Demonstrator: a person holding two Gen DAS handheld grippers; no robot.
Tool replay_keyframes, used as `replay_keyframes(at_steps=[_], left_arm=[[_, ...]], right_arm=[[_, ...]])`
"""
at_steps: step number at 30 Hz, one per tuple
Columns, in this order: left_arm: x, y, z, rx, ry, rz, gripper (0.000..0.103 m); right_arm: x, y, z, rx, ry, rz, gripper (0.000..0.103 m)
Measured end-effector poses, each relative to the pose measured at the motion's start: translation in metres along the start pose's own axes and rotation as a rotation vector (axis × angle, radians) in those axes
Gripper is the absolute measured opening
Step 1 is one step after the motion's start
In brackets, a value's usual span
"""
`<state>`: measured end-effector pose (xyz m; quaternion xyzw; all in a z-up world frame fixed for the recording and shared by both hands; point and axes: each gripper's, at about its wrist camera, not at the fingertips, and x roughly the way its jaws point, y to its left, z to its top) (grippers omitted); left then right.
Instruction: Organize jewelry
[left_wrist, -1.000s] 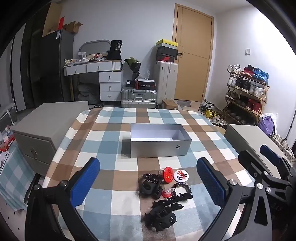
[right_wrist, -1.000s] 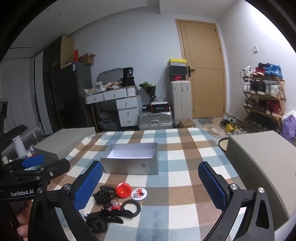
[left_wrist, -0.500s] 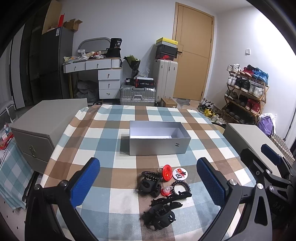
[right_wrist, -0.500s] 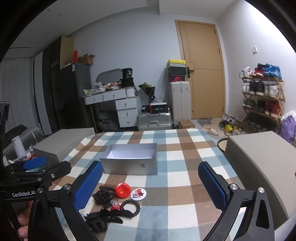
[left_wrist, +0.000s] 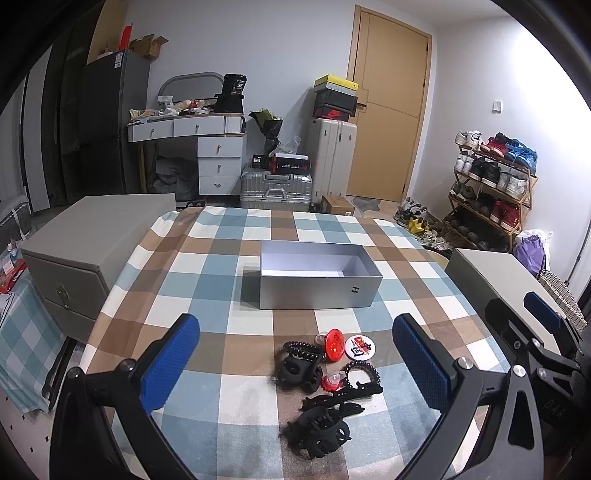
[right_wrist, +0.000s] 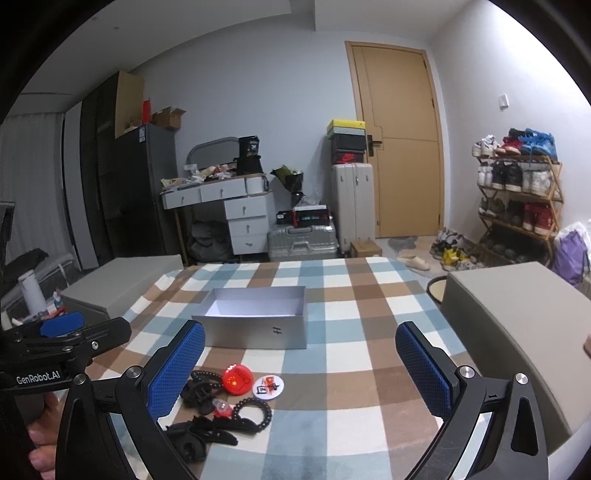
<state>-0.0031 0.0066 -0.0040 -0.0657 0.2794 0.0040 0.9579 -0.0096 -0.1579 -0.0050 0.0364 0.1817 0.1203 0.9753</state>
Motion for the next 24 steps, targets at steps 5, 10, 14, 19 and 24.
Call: replay_keyframes(at_steps=[5, 10, 14, 19, 24], left_arm=[[-0.0001, -0.0008, 0.0006, -0.001, 0.003, -0.005, 0.102], [0.0004, -0.0019, 0.0005, 0.007, 0.003, -0.007, 0.102], [0.0008, -0.0025, 0.0007, 0.012, 0.004, -0.008, 0.102], [0.001, -0.0036, 0.0003, 0.012, 0.004, -0.009, 0.102], [0.0011, -0.0038, 0.0, 0.012, 0.005, -0.01, 0.102]], right_arm=[[-0.0005, -0.0012, 0.0012, -0.006, -0.002, -0.016, 0.103], [-0.0005, -0.0013, 0.0013, 0.003, -0.003, -0.012, 0.103], [-0.0006, -0.0009, 0.0013, -0.001, -0.004, -0.015, 0.103], [-0.0008, -0.0011, 0.0013, 0.0, -0.005, -0.013, 0.103], [-0.001, -0.0007, 0.0009, 0.0, -0.006, -0.015, 0.103]])
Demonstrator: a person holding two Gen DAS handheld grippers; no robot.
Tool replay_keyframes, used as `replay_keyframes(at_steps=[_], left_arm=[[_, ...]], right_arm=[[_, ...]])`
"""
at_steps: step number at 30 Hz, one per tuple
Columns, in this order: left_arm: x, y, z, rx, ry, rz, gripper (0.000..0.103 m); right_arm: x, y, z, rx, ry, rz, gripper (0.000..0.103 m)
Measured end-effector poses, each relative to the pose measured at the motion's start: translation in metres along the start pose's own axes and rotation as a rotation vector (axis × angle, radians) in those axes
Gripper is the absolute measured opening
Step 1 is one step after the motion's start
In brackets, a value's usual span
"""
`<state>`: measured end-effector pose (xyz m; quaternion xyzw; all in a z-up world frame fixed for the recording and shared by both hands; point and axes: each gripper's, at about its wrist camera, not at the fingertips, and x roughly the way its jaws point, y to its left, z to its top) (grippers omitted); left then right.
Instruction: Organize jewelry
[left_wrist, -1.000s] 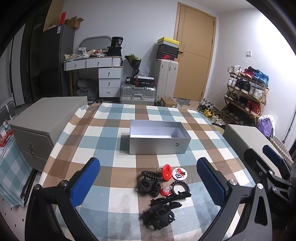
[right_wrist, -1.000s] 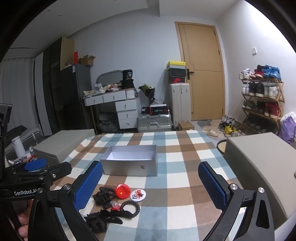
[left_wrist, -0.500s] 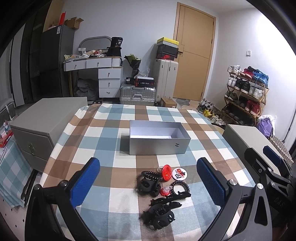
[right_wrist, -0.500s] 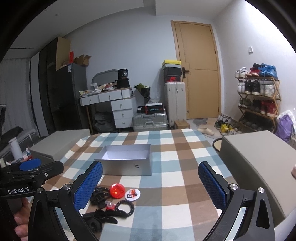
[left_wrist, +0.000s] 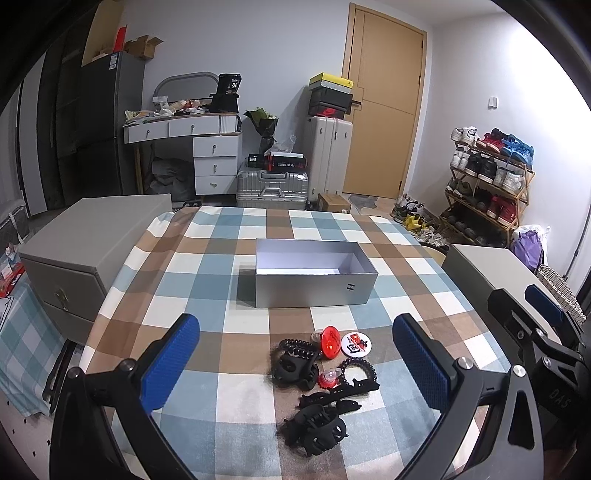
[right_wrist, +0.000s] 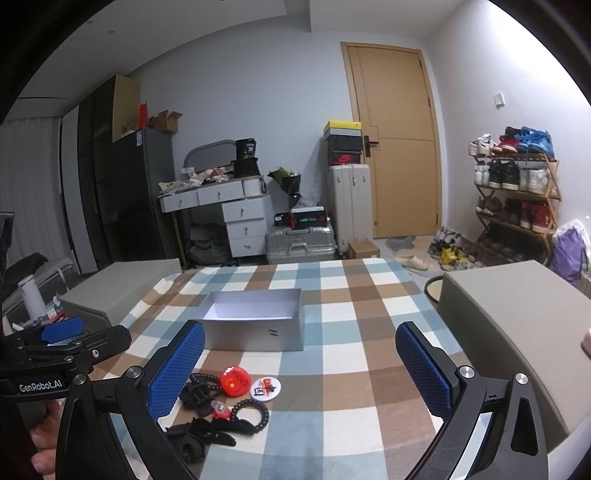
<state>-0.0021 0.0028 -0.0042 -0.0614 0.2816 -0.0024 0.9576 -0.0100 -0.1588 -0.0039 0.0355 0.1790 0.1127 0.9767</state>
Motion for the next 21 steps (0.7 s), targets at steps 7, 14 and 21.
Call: replay_keyframes(at_steps=[7, 14, 21], left_arm=[[0.0009, -0.0011, -0.0033, -0.007, 0.007, -0.006, 0.102], [0.0018, 0.0004, -0.0051, -0.011, 0.02, -0.025, 0.102], [0.0088, 0.0017, -0.0094, -0.014, 0.079, -0.087, 0.102]], right_arm=[[-0.0005, -0.0004, -0.0001, -0.001, 0.001, 0.0, 0.103], [-0.0003, -0.0001, -0.0004, -0.001, 0.003, 0.001, 0.103], [0.0008, -0.0014, -0.0066, -0.011, 0.004, -0.009, 0.103]])
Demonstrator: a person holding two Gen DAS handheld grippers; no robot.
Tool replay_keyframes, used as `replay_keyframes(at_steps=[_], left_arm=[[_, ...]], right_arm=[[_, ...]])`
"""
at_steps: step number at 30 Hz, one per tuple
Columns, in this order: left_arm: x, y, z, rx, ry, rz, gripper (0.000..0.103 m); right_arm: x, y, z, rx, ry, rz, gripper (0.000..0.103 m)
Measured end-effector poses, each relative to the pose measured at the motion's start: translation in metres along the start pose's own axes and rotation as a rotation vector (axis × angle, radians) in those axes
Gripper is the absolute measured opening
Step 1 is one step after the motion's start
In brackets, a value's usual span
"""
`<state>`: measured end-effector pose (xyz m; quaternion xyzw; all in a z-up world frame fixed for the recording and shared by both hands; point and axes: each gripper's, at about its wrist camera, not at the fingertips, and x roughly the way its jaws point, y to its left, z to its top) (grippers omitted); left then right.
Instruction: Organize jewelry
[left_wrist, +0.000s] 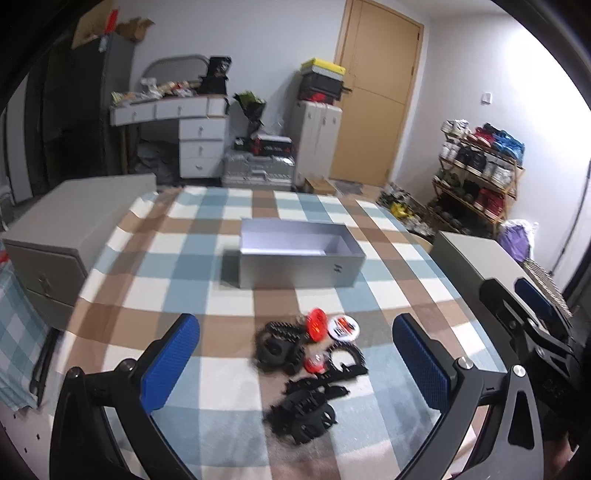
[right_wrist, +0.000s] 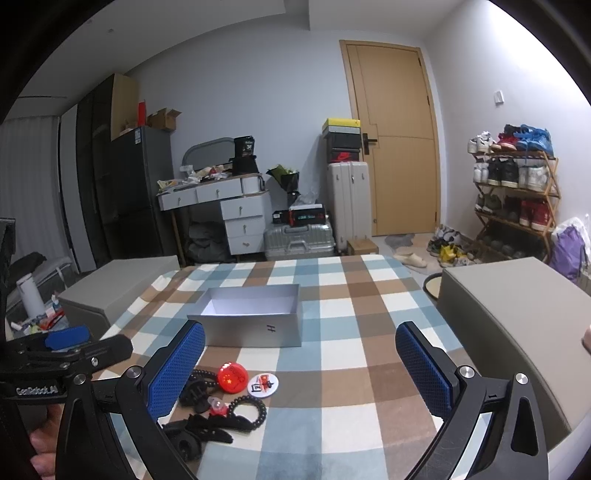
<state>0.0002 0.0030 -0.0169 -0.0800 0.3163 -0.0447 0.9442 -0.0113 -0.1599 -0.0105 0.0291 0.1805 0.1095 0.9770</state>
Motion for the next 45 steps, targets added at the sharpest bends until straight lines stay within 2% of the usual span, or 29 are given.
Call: replay_keyframes(at_steps=[7, 12, 15, 21, 24, 29, 33, 36, 38, 40, 45], left_arm=[[0.014, 0.0, -0.018, 0.032, 0.101, -0.062, 0.102], [0.034, 0.009, -0.045, 0.022, 0.229, -0.082, 0.102], [0.04, 0.011, -0.054, 0.02, 0.278, -0.1, 0.102], [0.047, 0.012, -0.061, 0.023, 0.342, -0.134, 0.102], [0.05, 0.014, -0.064, 0.016, 0.364, -0.153, 0.102], [0.051, 0.018, -0.064, 0.021, 0.363, -0.167, 0.101], [0.053, 0.02, -0.062, 0.057, 0.346, -0.146, 0.088], [0.057, 0.021, -0.06, 0.074, 0.341, -0.171, 0.075], [0.06, 0.018, -0.059, 0.099, 0.354, -0.213, 0.059], [0.063, 0.015, -0.058, 0.123, 0.365, -0.239, 0.055], [0.055, 0.012, -0.055, 0.189, 0.35, -0.25, 0.049]], right_arm=[[0.013, -0.005, -0.01, 0.014, 0.05, 0.016, 0.103], [0.026, -0.006, -0.029, 0.015, 0.104, 0.029, 0.103], [0.033, -0.004, -0.04, 0.014, 0.136, 0.048, 0.103], [0.039, -0.01, -0.056, 0.065, 0.17, 0.064, 0.103], [0.046, -0.018, -0.062, 0.112, 0.214, 0.072, 0.103], [0.05, -0.022, -0.067, 0.144, 0.238, 0.076, 0.103], [0.052, -0.018, -0.071, 0.161, 0.257, 0.112, 0.103], [0.054, -0.016, -0.075, 0.184, 0.29, 0.145, 0.103], [0.056, -0.016, -0.077, 0.199, 0.305, 0.154, 0.103], [0.057, -0.018, -0.08, 0.214, 0.321, 0.157, 0.103], [0.057, -0.016, -0.082, 0.203, 0.363, 0.173, 0.103]])
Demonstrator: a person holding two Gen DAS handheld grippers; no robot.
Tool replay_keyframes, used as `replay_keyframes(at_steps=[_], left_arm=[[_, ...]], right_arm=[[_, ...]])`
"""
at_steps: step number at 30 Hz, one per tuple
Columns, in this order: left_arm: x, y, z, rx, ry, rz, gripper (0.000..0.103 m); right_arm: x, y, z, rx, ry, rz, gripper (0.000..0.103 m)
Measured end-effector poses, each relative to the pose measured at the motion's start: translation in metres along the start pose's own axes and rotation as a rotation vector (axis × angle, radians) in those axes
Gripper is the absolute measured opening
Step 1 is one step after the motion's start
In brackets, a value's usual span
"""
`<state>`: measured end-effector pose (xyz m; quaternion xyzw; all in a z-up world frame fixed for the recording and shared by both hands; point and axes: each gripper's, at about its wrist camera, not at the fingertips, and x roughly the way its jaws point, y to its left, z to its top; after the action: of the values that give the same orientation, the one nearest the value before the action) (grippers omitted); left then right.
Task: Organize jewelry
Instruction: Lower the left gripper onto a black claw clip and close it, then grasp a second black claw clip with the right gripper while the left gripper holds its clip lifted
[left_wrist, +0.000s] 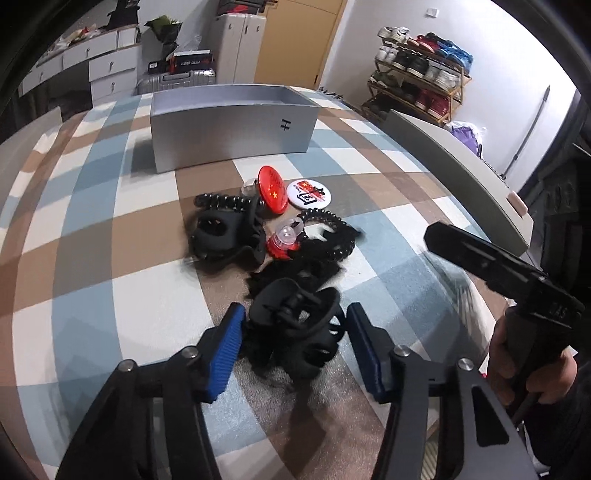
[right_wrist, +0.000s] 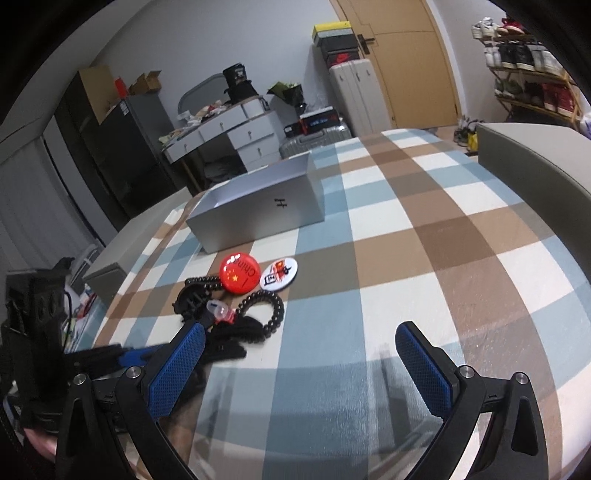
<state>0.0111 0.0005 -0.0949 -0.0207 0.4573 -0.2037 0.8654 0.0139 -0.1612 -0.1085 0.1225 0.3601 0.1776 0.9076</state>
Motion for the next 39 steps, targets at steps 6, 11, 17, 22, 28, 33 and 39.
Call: replay_keyframes(at_steps=[6, 11, 17, 22, 28, 33, 39], left_arm=[[-0.005, 0.001, -0.004, 0.014, -0.006, 0.004, 0.047], [-0.011, 0.003, -0.009, 0.015, -0.013, 0.006, 0.046], [-0.017, 0.014, -0.012, -0.006, -0.016, -0.046, 0.046], [-0.022, 0.016, -0.017, 0.008, -0.03, -0.029, 0.046], [-0.032, 0.019, -0.024, 0.032, -0.049, -0.019, 0.046], [-0.042, 0.028, -0.028, 0.024, -0.072, -0.01, 0.046], [-0.052, 0.041, -0.029, 0.005, -0.108, 0.022, 0.046]], right_arm=[[0.005, 0.005, -0.002, -0.025, 0.047, 0.037, 0.103], [0.012, 0.012, 0.0, -0.031, 0.081, 0.068, 0.103], [0.022, 0.031, -0.003, -0.069, 0.14, 0.115, 0.103], [0.032, 0.052, -0.007, -0.116, 0.182, 0.136, 0.102], [0.047, 0.069, -0.011, -0.136, 0.223, 0.149, 0.098], [0.047, 0.077, -0.007, -0.132, 0.22, 0.147, 0.091], [0.048, 0.099, 0.013, -0.195, 0.133, 0.157, 0.091]])
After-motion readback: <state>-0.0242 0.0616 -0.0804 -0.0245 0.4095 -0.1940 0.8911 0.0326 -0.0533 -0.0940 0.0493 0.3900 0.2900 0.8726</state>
